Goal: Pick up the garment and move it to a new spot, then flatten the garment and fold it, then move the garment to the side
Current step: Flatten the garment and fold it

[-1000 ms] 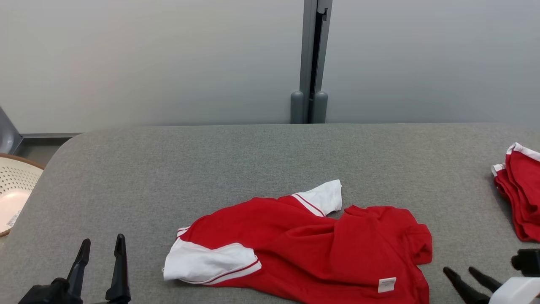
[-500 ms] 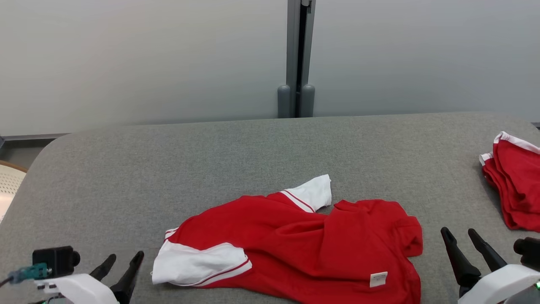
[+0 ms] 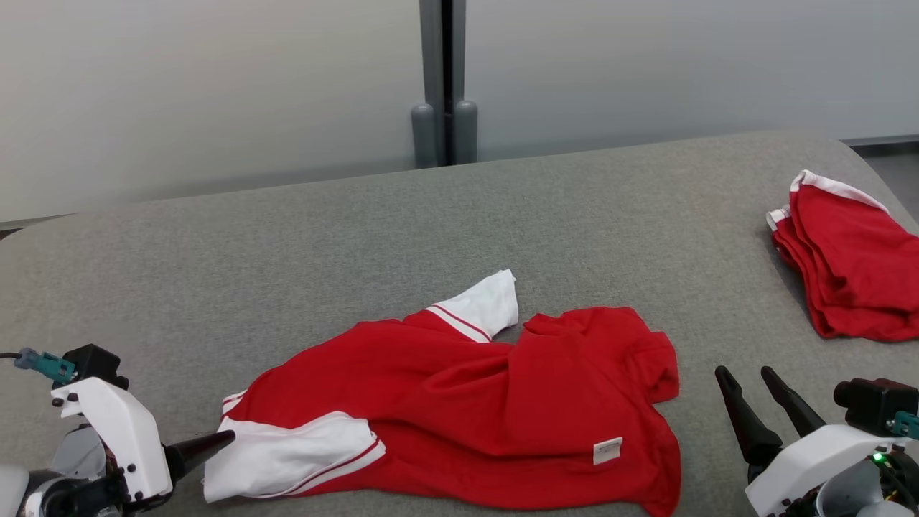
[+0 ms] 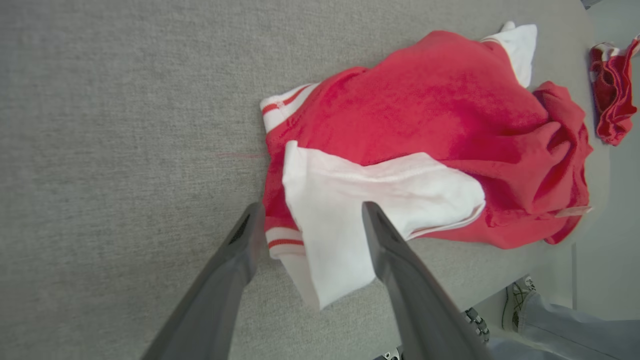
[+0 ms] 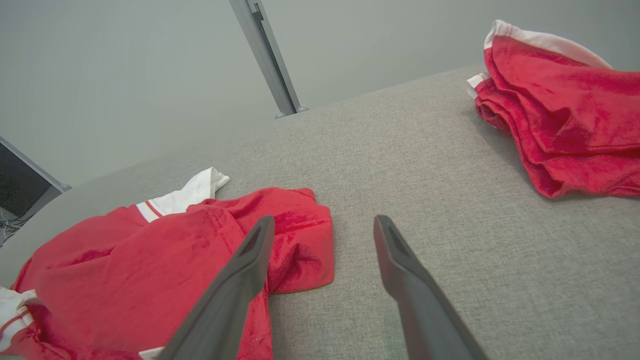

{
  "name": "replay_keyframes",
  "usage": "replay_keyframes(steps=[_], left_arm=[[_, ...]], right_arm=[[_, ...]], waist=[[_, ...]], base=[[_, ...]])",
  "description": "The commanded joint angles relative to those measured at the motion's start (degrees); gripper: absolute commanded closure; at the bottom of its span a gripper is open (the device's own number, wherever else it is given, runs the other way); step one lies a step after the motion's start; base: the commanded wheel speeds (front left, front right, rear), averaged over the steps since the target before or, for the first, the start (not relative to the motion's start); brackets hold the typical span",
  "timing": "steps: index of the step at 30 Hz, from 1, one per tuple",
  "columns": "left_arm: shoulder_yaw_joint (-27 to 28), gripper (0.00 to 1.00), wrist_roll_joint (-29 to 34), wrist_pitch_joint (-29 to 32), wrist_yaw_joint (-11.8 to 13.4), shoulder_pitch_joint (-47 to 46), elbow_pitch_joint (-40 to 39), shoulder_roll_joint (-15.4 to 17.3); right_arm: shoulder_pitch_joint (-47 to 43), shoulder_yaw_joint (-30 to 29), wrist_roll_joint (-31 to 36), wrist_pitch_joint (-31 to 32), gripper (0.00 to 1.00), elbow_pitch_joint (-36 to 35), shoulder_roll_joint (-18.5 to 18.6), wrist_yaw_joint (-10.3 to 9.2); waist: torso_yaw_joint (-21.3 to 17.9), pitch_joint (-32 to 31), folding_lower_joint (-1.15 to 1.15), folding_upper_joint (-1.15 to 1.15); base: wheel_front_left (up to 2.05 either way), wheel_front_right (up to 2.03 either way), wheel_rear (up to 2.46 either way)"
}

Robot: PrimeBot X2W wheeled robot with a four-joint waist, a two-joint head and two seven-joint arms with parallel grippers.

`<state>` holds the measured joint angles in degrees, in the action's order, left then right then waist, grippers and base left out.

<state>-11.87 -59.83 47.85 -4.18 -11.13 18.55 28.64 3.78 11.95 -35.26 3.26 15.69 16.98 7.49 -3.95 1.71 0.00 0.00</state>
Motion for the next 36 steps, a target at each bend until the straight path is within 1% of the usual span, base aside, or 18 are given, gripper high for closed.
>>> replay_keyframes(steps=[1, 7, 13, 14, 15, 17, 18, 19, 20, 21, 26, 31, 36], left_arm=[[0.33, 0.00, -0.70, 1.12, -0.09, -1.68, 1.33, 0.65], [-0.54, 0.00, -1.36, 4.99, 0.34, -4.71, 6.12, 1.41], [-1.01, 0.00, -1.34, 5.92, -0.29, -5.95, 7.44, 1.96], [-1.04, 0.01, -1.23, 5.68, -0.38, -6.19, 7.57, 1.92], [-1.08, 0.05, -1.24, 5.67, -0.52, -6.23, 7.77, 1.83], [-1.40, 0.45, -0.93, 5.35, -0.79, -6.32, 8.28, 1.77], [-1.57, 0.50, -0.57, 5.08, -0.82, -6.53, 8.52, 1.86], [-1.71, 0.63, -0.39, 4.89, -0.89, -6.75, 8.78, 1.83], [-1.78, 0.78, -0.37, 4.69, -1.04, -6.94, 9.03, 1.71], [-1.83, 1.00, -0.58, 4.68, -1.21, -7.13, 9.26, 1.52], [-2.15, 1.00, -1.27, 4.46, -1.79, -7.52, 10.32, 0.83], [-2.24, 1.00, -2.45, 4.56, -2.45, -7.43, 9.95, 0.64], [-3.07, 1.00, -4.87, 7.42, -2.96, -5.07, 7.06, 0.80]], right_arm=[[0.90, 0.41, 0.00, -0.45, 0.00, 0.38, -0.03, 0.00], [2.19, 1.37, -0.56, -0.87, 0.00, 1.75, -0.14, 0.00], [2.34, 1.78, -0.73, -1.36, 0.00, 2.83, -0.06, 0.00], [2.39, 1.83, -0.75, -1.45, 0.00, 3.00, -0.09, 0.00], [2.50, 1.93, -0.78, -1.46, 0.00, 3.14, -0.15, 0.00], [2.90, 2.12, -0.89, -1.48, 0.00, 3.37, -0.31, 0.00], [3.07, 2.28, -0.93, -1.41, 0.00, 3.46, -0.35, 0.00], [3.19, 2.41, -0.96, -1.36, 0.00, 3.56, -0.32, 0.00], [3.29, 2.50, -1.00, -1.38, 0.00, 3.72, -0.27, 0.00], [3.33, 2.56, -1.08, -1.40, 0.00, 3.83, -0.21, 0.00], [3.31, 2.68, -1.32, -1.38, 0.00, 4.50, 0.10, 0.00], [2.56, 2.64, -1.48, -1.19, 0.00, 5.18, 0.12, 0.00], [1.63, 2.49, -1.59, -1.00, 0.00, 5.90, 0.19, 0.00]], waist=[[-1.74, 1.48, 0.00, 0.00], [-3.74, 2.56, 0.00, 0.00], [-4.08, 2.73, 0.00, 0.00], [-4.07, 2.74, 0.00, 0.00], [-4.04, 2.74, 0.00, 0.00], [-3.91, 2.78, 0.00, 0.00], [-3.83, 2.83, 0.00, 0.00], [-3.74, 2.88, 0.00, 0.00], [-3.64, 2.90, 0.00, 0.00], [-3.54, 2.92, 0.00, 0.00], [-2.98, 2.63, 0.00, 0.00], [-2.05, 1.03, 0.00, 0.00], [-0.58, -1.72, 0.00, 0.00]], base=[[0.00, 0.00, 0.00], [0.00, 0.00, 0.00], [0.00, 0.00, 0.00], [0.00, 0.00, 0.00], [0.00, 0.00, 0.00], [0.00, 0.00, 0.00], [0.00, 0.00, 0.00], [0.00, 0.00, 0.00], [0.00, 0.00, 0.00], [0.00, 0.00, 0.00], [0.00, 0.00, 0.00], [0.00, 0.00, 0.00], [0.00, 0.00, 0.00]])
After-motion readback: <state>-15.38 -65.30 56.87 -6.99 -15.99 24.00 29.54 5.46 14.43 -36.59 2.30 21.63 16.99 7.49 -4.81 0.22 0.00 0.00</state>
